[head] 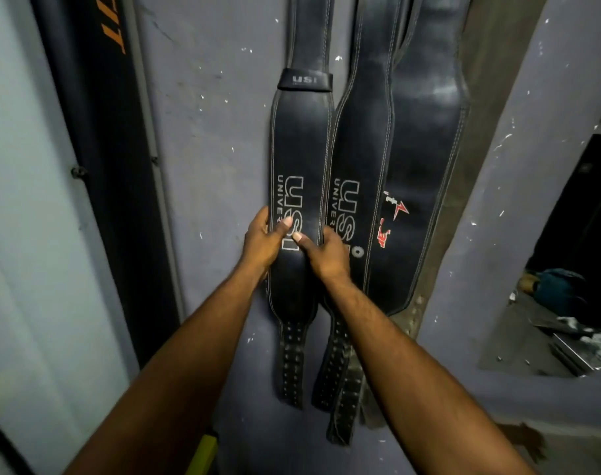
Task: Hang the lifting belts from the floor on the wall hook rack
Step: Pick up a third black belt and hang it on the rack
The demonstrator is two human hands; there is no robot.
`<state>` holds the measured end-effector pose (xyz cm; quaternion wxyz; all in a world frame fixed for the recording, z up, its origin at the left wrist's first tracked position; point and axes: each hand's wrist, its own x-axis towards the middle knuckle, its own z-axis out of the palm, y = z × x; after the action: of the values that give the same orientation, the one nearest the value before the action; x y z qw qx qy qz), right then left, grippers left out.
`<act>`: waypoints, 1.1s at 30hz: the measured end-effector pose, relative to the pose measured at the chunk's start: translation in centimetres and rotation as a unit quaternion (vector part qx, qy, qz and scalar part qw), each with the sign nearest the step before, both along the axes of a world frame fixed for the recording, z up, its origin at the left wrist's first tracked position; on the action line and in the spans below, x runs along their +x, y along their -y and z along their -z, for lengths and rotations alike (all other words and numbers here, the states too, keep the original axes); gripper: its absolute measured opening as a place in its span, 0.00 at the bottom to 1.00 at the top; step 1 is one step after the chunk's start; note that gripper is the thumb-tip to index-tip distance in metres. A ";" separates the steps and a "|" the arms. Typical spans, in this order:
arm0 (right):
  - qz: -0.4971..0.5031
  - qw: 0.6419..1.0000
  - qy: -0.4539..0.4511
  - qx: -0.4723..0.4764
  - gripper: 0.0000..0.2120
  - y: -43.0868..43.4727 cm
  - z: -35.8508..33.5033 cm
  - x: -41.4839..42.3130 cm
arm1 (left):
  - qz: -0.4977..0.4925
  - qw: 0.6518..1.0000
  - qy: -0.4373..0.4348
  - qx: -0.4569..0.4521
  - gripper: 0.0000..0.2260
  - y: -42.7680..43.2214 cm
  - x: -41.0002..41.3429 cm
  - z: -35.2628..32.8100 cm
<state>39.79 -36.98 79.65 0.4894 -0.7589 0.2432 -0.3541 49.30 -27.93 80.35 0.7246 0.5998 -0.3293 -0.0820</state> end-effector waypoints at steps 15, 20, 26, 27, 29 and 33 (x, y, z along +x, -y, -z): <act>0.008 0.996 -0.083 0.021 0.15 0.6 6.7 -1.8 | 0.019 0.993 -0.072 0.095 0.14 -1.3 -1.6 9.0; 0.040 0.994 -0.106 0.014 0.17 -0.5 7.9 -2.9 | -0.048 0.983 -0.057 0.170 0.21 -2.4 -4.1 11.1; 0.069 0.981 -0.158 0.089 0.13 -2.5 13.4 -6.4 | -0.036 0.961 -0.151 0.230 0.12 -6.1 -8.8 16.8; 0.068 0.978 -0.166 0.107 0.12 -3.2 14.7 -7.5 | -0.024 0.957 -0.178 0.228 0.12 -6.9 -10.2 17.8; 0.069 0.971 -0.182 0.140 0.12 -4.5 17.4 -9.6 | 0.001 0.945 -0.223 0.240 0.08 -8.1 -11.7 20.5; 0.030 0.957 -0.205 0.205 0.15 -7.6 21.8 -14.6 | 0.012 0.912 -0.291 0.288 0.07 -10.5 -15.2 25.2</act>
<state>25.19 -29.35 57.83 0.5629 -0.6911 0.4285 -0.1482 34.15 -17.45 55.11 0.5834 0.7280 -0.0729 -0.3525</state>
